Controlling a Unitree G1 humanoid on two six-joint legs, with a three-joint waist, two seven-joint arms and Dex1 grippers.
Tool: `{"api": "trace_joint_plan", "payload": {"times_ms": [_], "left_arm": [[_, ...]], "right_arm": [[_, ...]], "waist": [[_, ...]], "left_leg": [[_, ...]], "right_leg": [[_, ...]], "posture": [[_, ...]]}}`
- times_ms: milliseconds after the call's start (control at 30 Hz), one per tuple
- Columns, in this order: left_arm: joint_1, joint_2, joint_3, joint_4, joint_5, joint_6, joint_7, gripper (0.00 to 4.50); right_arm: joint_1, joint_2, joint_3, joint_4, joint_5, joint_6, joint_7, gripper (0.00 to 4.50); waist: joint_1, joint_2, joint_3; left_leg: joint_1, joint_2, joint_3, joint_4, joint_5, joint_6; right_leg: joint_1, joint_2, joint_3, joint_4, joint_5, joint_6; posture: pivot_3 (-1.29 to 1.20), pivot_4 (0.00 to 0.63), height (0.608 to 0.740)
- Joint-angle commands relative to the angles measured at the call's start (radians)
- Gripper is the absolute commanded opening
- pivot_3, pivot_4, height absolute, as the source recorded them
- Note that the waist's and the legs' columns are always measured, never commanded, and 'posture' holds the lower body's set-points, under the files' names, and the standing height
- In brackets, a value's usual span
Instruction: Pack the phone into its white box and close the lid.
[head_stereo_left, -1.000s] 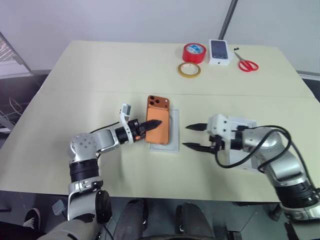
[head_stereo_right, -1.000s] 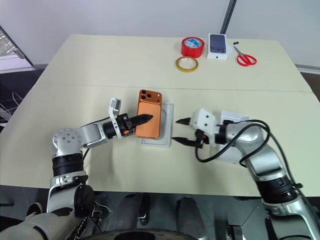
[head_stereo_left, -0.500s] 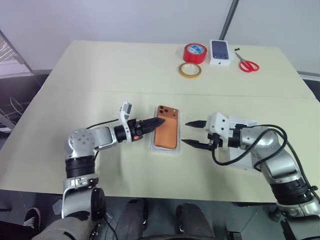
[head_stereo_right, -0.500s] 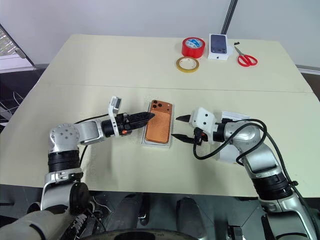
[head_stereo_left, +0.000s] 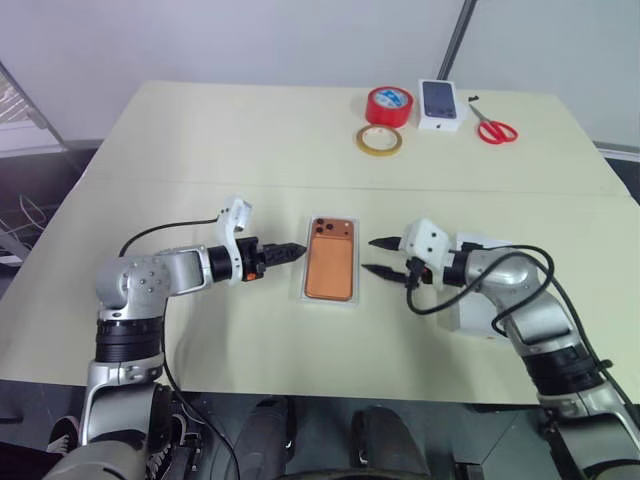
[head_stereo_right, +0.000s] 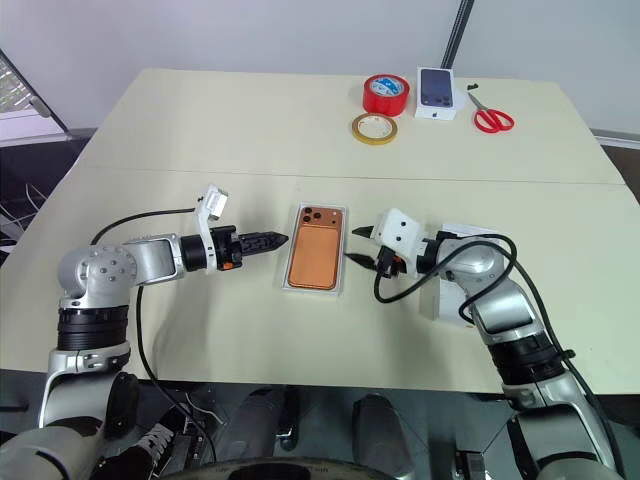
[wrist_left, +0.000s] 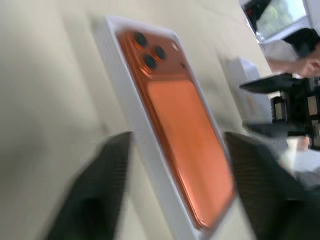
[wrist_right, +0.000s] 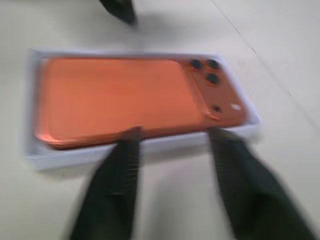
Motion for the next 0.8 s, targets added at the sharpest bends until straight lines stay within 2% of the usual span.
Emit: {"api": "trace_joint_plan", "payload": {"times_ms": [33, 100, 200, 267, 467, 567, 667, 800], "left_arm": [[0.006, 0.057, -0.098, -0.021, 0.130, -0.157, -0.050, 0.93], [0.010, 0.071, -0.173, 0.011, 0.218, -0.257, -0.074, 0.05], [0.019, 0.094, -0.295, 0.046, 0.325, -0.368, -0.144, 0.01], [0.015, 0.074, -0.341, 0.070, 0.358, -0.404, -0.171, 0.01], [-0.010, 0.020, -0.452, 0.113, 0.422, -0.430, -0.271, 0.01], [-0.048, -0.070, -0.485, 0.185, 0.434, -0.459, -0.315, 0.01], [-0.117, -0.192, -0.494, 0.265, 0.454, -0.491, -0.325, 0.01], [-0.167, -0.279, -0.494, 0.333, 0.498, -0.536, -0.340, 0.01]], "right_arm": [[-0.021, -0.008, 0.008, 0.029, -0.056, -0.061, -0.026, 0.01], [-0.021, -0.005, 0.019, 0.048, -0.078, -0.078, -0.031, 0.00], [-0.015, -0.006, 0.046, 0.066, -0.113, -0.091, -0.029, 0.00], [-0.008, -0.019, 0.072, 0.079, -0.160, -0.120, -0.035, 0.00], [0.017, -0.033, 0.093, 0.068, -0.166, -0.146, 0.007, 0.00], [0.023, -0.036, 0.062, 0.048, -0.124, -0.114, 0.025, 0.00], [0.037, -0.089, 0.022, 0.059, -0.119, -0.112, 0.037, 0.00], [0.063, -0.140, -0.019, 0.061, -0.110, -0.112, 0.046, 0.00]], "waist": [[0.000, 0.000, 0.000], [0.001, 0.000, 0.000], [0.000, 0.000, 0.000], [0.002, 0.000, 0.000], [0.005, 0.001, -0.001], [0.008, 0.002, -0.001], [0.029, 0.002, -0.001], [0.033, 0.002, -0.001]], "left_leg": [[0.000, 0.000, 0.000, -0.001, 0.000, 0.000], [0.000, 0.000, 0.000, -0.001, 0.000, 0.000], [0.000, 0.000, 0.001, -0.001, 0.000, 0.000], [0.000, 0.000, 0.001, -0.001, -0.001, 0.001], [0.000, -0.001, 0.001, 0.001, -0.003, 0.005], [0.001, -0.001, 0.000, 0.001, -0.003, 0.005], [0.001, -0.002, 0.000, 0.003, -0.003, 0.007], [0.001, -0.006, 0.000, 0.005, -0.005, 0.010]], "right_leg": [[0.000, 0.000, 0.000, 0.000, 0.000, 0.000], [0.000, 0.000, 0.000, -0.001, 0.000, 0.000], [0.000, 0.000, 0.000, -0.001, 0.000, 0.000], [0.000, 0.000, 0.000, -0.001, 0.000, 0.000], [0.002, -0.001, 0.000, -0.001, 0.000, 0.000], [0.003, -0.001, -0.001, -0.002, 0.000, 0.000], [0.006, -0.002, -0.002, -0.002, 0.000, 0.000], [0.008, -0.005, -0.002, -0.004, 0.000, 0.000]], "posture": [[0.00, 0.150, 0.728], [0.00, 0.150, 0.728], [0.00, 0.150, 0.728], [0.00, 0.150, 0.728], [0.00, 0.150, 0.728], [0.00, 0.150, 0.728], [0.00, 0.150, 0.728], [0.00, 0.150, 0.728]]}}
